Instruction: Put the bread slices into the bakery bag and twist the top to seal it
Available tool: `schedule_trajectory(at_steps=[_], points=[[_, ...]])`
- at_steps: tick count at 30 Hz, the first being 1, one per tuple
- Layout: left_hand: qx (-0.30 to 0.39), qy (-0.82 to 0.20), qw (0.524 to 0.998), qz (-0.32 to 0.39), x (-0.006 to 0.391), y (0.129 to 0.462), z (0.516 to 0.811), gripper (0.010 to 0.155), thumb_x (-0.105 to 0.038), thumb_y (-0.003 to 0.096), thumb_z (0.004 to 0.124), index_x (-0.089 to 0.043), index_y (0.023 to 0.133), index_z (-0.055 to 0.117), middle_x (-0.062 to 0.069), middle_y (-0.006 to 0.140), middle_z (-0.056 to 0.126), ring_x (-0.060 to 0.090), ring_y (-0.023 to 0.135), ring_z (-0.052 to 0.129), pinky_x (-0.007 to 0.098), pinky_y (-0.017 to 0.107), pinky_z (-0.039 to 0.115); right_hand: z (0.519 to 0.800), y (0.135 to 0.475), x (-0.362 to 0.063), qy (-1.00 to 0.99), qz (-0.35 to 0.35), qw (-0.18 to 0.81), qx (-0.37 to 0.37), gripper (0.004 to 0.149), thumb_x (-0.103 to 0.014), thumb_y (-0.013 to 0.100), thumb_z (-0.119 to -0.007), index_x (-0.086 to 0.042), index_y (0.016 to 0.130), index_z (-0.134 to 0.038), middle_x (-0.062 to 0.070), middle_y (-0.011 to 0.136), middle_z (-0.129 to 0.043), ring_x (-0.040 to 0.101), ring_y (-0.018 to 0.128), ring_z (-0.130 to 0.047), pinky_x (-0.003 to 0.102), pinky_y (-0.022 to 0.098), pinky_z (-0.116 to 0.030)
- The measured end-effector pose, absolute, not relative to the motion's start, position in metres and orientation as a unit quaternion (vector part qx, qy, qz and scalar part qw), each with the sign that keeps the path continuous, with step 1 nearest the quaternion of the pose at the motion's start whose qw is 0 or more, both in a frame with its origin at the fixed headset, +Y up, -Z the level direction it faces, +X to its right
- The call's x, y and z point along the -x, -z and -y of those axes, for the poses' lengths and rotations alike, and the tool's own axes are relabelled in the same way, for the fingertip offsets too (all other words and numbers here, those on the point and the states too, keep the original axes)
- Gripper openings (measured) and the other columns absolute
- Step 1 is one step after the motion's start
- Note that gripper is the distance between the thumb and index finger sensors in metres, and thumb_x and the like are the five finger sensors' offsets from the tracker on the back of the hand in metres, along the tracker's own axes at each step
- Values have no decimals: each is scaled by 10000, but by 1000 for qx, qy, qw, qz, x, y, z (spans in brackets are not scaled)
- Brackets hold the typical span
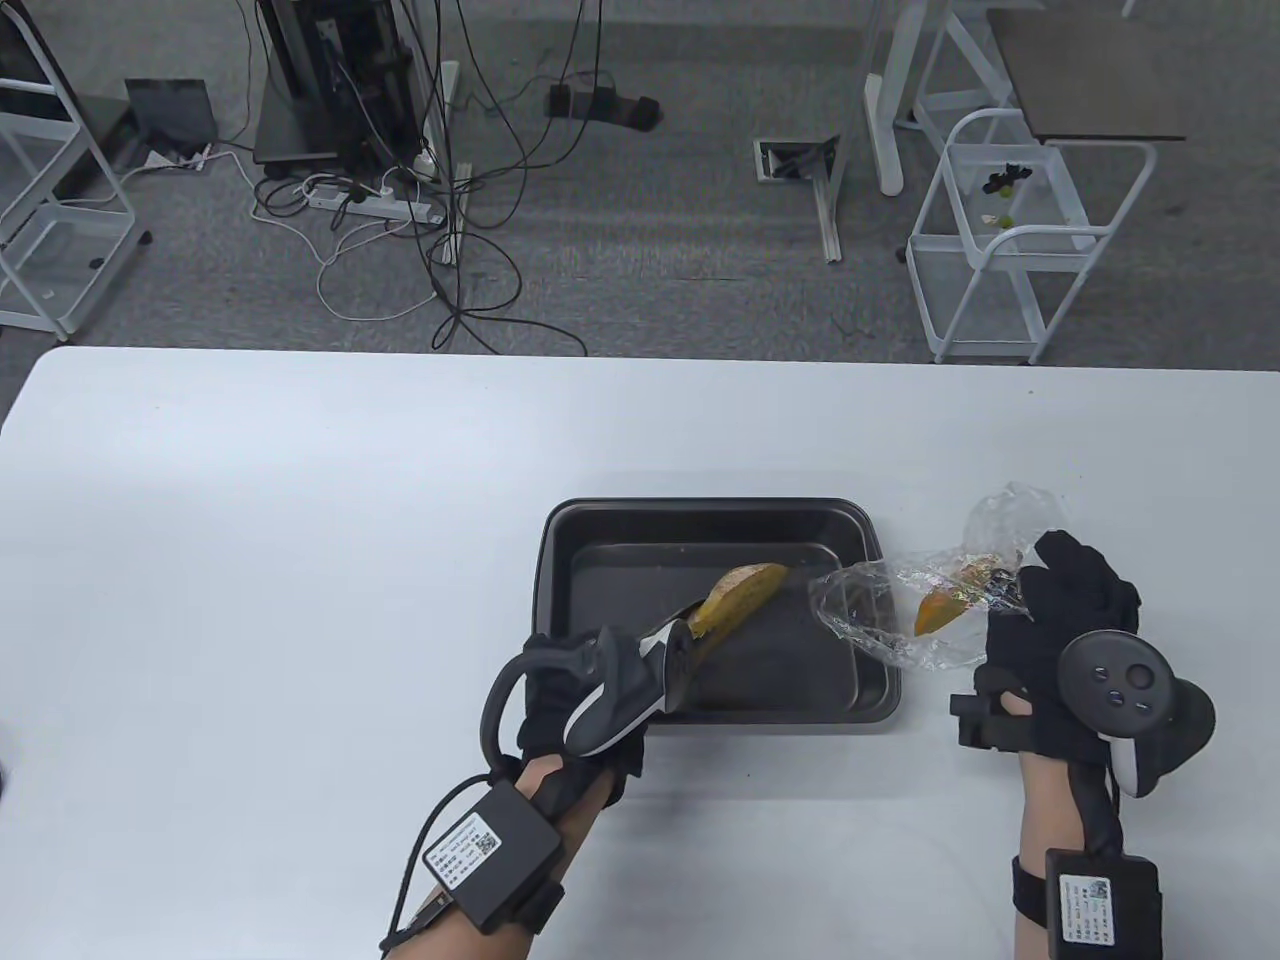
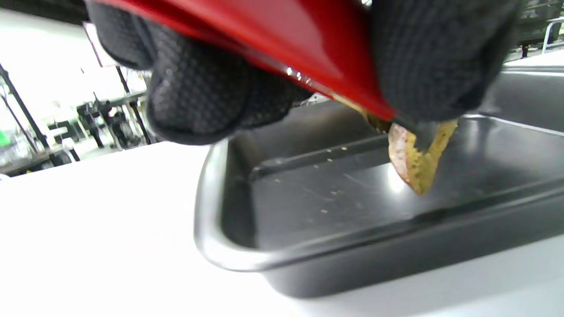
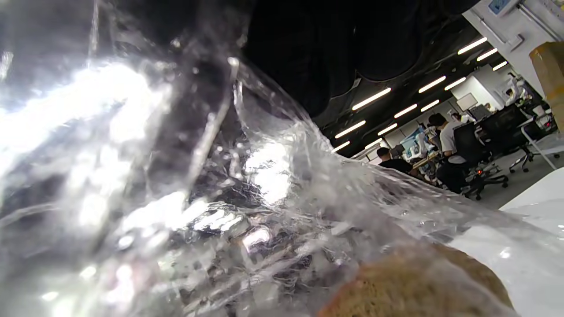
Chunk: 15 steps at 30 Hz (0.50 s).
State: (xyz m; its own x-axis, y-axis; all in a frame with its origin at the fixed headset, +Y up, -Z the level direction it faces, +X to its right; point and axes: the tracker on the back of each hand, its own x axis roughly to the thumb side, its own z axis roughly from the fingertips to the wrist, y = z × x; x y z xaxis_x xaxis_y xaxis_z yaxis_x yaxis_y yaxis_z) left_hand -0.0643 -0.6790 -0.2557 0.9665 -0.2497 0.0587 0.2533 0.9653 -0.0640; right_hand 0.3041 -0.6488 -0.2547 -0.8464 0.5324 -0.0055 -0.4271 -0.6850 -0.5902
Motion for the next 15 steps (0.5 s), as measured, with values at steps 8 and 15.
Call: schedule_trajectory(at_steps=[8,15], points=[[-70,173,980,63,90,221,667,716,-628,308,940,-204,876,842,50,714,1015,240,474,1060,492,702,758,661,261,-307,-921,295,232,105,430,-307,437,-866,85,594,-944,280,966,-797,592,887,-708,745,653,-441],[-94,173,976,94,86,194,651,715,-629,312,937,-205,880,842,52,719,1014,242,478,1060,498,708,751,672,264,-291,-932,304,173,93,429,-313,434,-870,80,588,-946,268,966,-802,582,891,-713,741,658,-444]])
